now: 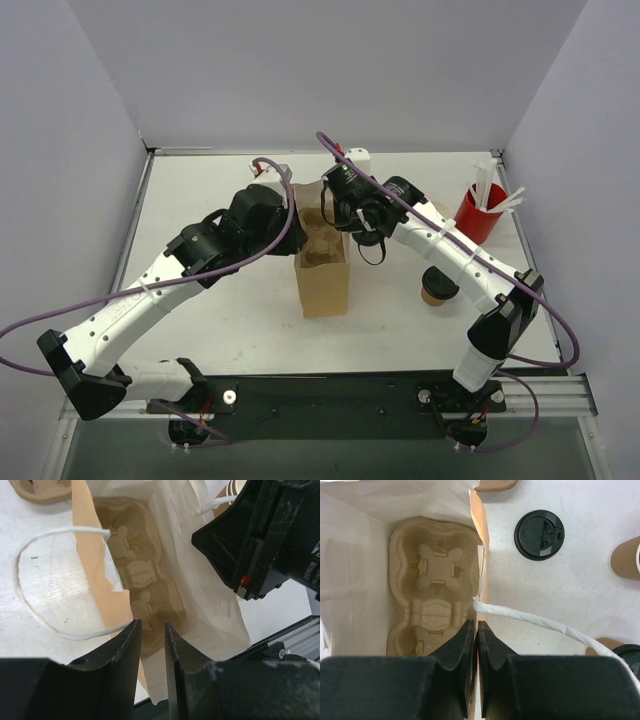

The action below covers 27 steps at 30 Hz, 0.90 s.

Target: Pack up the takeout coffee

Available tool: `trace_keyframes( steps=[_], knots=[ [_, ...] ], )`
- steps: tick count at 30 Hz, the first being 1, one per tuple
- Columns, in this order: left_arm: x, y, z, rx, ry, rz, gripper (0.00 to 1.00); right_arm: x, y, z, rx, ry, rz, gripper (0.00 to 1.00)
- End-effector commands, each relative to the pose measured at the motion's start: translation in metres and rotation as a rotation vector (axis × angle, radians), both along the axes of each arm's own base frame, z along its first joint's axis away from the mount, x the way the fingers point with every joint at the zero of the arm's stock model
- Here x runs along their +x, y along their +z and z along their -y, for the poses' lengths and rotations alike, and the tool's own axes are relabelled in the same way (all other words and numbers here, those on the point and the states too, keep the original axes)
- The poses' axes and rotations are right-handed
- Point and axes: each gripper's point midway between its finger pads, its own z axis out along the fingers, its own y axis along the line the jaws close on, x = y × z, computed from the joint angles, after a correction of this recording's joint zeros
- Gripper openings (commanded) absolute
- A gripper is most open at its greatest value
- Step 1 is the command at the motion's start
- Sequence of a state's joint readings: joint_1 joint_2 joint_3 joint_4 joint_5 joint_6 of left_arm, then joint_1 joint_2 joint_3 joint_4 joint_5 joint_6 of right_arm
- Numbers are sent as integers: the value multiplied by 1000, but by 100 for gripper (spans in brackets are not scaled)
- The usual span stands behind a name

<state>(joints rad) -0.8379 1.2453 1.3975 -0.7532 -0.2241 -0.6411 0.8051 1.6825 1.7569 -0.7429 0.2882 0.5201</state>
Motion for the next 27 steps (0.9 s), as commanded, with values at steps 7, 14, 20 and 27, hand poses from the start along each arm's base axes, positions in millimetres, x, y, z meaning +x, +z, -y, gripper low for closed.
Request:
trace_keyframes(
  steps=[7,14,20,27],
  knots=[
    [27,16,-9,152,0,73,41,0,13,1,13,3,7,3],
    [43,6,-21,216,38,70,41,-1,11,2,11,-2,3,3],
    [42,15,-24,210,33,85,42,-1,9,2,6,-4,-1,2],
    [41,37,-31,155,28,115,43,0,7,1,8,-5,-7,2]
  ],
)
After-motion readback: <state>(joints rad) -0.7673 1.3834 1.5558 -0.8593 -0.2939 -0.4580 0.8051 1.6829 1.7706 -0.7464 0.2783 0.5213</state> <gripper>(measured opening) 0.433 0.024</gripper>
